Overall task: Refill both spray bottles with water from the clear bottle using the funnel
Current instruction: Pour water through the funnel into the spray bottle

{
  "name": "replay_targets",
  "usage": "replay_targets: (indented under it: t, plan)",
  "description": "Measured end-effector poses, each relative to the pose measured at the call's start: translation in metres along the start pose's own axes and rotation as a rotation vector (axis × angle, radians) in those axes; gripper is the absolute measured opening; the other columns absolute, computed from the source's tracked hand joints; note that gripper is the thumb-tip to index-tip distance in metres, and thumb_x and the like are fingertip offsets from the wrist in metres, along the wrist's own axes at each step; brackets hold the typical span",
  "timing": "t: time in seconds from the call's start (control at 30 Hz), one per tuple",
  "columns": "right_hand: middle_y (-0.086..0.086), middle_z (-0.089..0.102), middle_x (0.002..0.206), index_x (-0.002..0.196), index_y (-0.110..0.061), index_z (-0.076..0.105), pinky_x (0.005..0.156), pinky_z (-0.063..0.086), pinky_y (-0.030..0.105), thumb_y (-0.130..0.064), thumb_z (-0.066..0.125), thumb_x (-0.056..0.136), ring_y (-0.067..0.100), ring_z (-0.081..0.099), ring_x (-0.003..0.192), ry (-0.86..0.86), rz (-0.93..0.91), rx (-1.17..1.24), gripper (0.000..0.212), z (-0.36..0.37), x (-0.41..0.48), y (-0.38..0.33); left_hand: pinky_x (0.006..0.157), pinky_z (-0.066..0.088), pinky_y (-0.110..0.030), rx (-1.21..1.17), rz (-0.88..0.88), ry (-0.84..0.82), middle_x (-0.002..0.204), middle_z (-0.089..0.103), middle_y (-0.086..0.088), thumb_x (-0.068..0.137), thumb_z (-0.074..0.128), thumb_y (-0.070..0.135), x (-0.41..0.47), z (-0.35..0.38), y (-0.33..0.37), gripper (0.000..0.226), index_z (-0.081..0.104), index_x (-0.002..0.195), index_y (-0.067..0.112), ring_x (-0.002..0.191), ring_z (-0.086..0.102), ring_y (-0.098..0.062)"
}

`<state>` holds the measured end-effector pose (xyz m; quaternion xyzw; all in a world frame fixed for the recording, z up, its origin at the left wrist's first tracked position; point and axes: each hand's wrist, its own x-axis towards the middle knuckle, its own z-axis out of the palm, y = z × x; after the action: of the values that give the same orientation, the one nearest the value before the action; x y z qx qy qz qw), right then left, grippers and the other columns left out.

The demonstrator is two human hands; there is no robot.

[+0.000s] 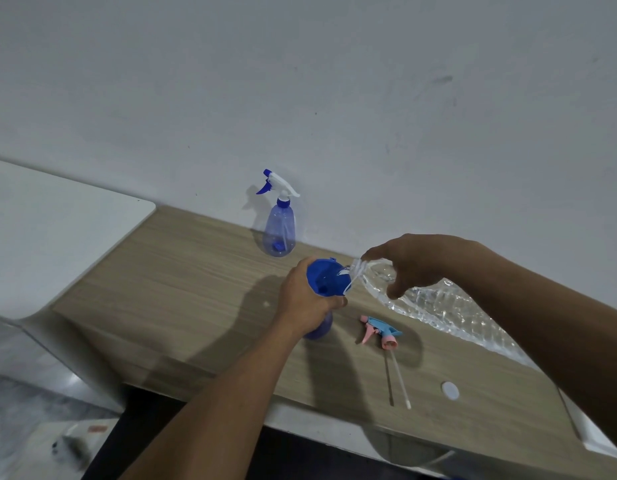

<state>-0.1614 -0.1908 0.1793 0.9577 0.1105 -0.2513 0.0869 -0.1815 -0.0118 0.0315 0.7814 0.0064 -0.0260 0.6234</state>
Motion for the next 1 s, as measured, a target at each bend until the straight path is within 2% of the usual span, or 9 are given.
replay_targets:
  t: [0.1, 0.17, 0.3, 0.37, 0.47, 0.57, 0.77, 0.9, 1.0]
  plan:
    - [-0.004, 0.056, 0.137, 0.154, -0.042, 0.031, 0.082, 0.040, 0.029, -0.032, 0.077, 0.087, 0.010, 0.046, 0.098, 0.003, -0.005, 0.006, 0.082, 0.000, -0.002, 0.002, 0.077, 0.045, -0.012, 0.004, 0.008, 0.007, 0.117, 0.062, 0.015, 0.056, 0.094, 0.021, 0.002, 0.001, -0.004, 0.075, 0.056, 0.119, 0.035, 0.106, 0.059, -0.007]
    - [-0.004, 0.056, 0.136, 0.154, -0.042, 0.031, 0.083, 0.039, 0.029, -0.032, 0.076, 0.088, 0.010, 0.044, 0.099, 0.012, -0.006, 0.009, 0.081, 0.001, -0.003, 0.003, 0.086, 0.051, -0.022, 0.005, 0.022, 0.013, 0.116, 0.064, 0.015, 0.053, 0.094, 0.023, 0.004, 0.002, -0.007, 0.076, 0.057, 0.119, 0.036, 0.108, 0.061, -0.008]
    - [-0.010, 0.049, 0.106, 0.153, -0.045, 0.031, 0.083, 0.043, 0.031, -0.034, 0.076, 0.087, 0.013, 0.048, 0.096, 0.057, -0.008, 0.052, 0.081, 0.005, -0.003, 0.006, 0.090, 0.053, -0.028, -0.009, 0.032, 0.019, 0.115, 0.064, 0.015, 0.052, 0.094, 0.023, 0.004, 0.002, -0.008, 0.075, 0.059, 0.117, 0.038, 0.107, 0.061, -0.008]
    - [-0.011, 0.049, 0.101, 0.152, -0.046, 0.030, 0.083, 0.049, 0.033, -0.036, 0.076, 0.087, 0.014, 0.053, 0.092, 0.090, -0.018, 0.070, 0.080, 0.010, -0.001, 0.008, 0.090, 0.052, -0.027, -0.013, 0.036, 0.011, 0.115, 0.065, 0.015, 0.052, 0.094, 0.022, 0.004, 0.002, -0.007, 0.074, 0.059, 0.116, 0.038, 0.107, 0.061, -0.007]
    - [-0.006, 0.058, 0.106, 0.153, -0.047, 0.027, 0.086, 0.054, 0.036, -0.040, 0.075, 0.087, 0.016, 0.059, 0.090, 0.143, -0.029, 0.130, 0.081, 0.018, 0.002, 0.011, 0.083, 0.051, -0.020, -0.015, 0.040, 0.002, 0.111, 0.067, 0.016, 0.054, 0.094, 0.019, 0.003, 0.002, -0.006, 0.071, 0.059, 0.114, 0.037, 0.102, 0.063, -0.003]
    - [0.000, 0.062, 0.117, 0.153, -0.049, 0.025, 0.082, 0.053, 0.032, -0.041, 0.074, 0.088, 0.016, 0.060, 0.087, 0.224, -0.052, 0.238, 0.082, 0.026, 0.003, 0.013, 0.079, 0.049, -0.016, -0.012, 0.031, 0.003, 0.110, 0.067, 0.015, 0.054, 0.093, 0.019, 0.004, 0.002, -0.007, 0.072, 0.059, 0.116, 0.033, 0.100, 0.063, -0.003]
    - [0.000, 0.061, 0.117, 0.153, -0.046, 0.027, 0.088, 0.052, 0.032, -0.043, 0.075, 0.087, 0.016, 0.063, 0.092, 0.458, -0.085, 0.432, 0.083, 0.044, 0.001, 0.026, 0.080, 0.053, -0.027, 0.004, 0.026, 0.019, 0.103, 0.069, 0.013, 0.053, 0.093, 0.022, 0.007, 0.004, -0.010, 0.067, 0.061, 0.111, 0.033, 0.094, 0.065, -0.006]
    - [0.002, 0.063, 0.114, 0.151, -0.042, 0.034, 0.085, 0.052, 0.028, -0.039, 0.078, 0.086, 0.015, 0.067, 0.092, 0.662, -0.056, 0.575, 0.079, 0.049, -0.001, 0.042, 0.074, 0.050, -0.023, 0.001, 0.021, 0.031, 0.104, 0.068, 0.013, 0.055, 0.093, 0.018, 0.008, 0.005, -0.012, 0.068, 0.061, 0.113, 0.032, 0.095, 0.065, -0.006]
    - [-0.001, 0.061, 0.112, 0.148, -0.044, 0.037, 0.086, 0.054, 0.028, -0.042, 0.079, 0.084, 0.012, 0.067, 0.094, 0.827, -0.013, 0.701, 0.077, 0.049, 0.003, 0.054, 0.081, 0.053, -0.029, 0.005, 0.026, 0.043, 0.106, 0.069, 0.013, 0.054, 0.094, 0.020, 0.009, 0.007, -0.014, 0.073, 0.061, 0.117, 0.034, 0.097, 0.065, -0.007]
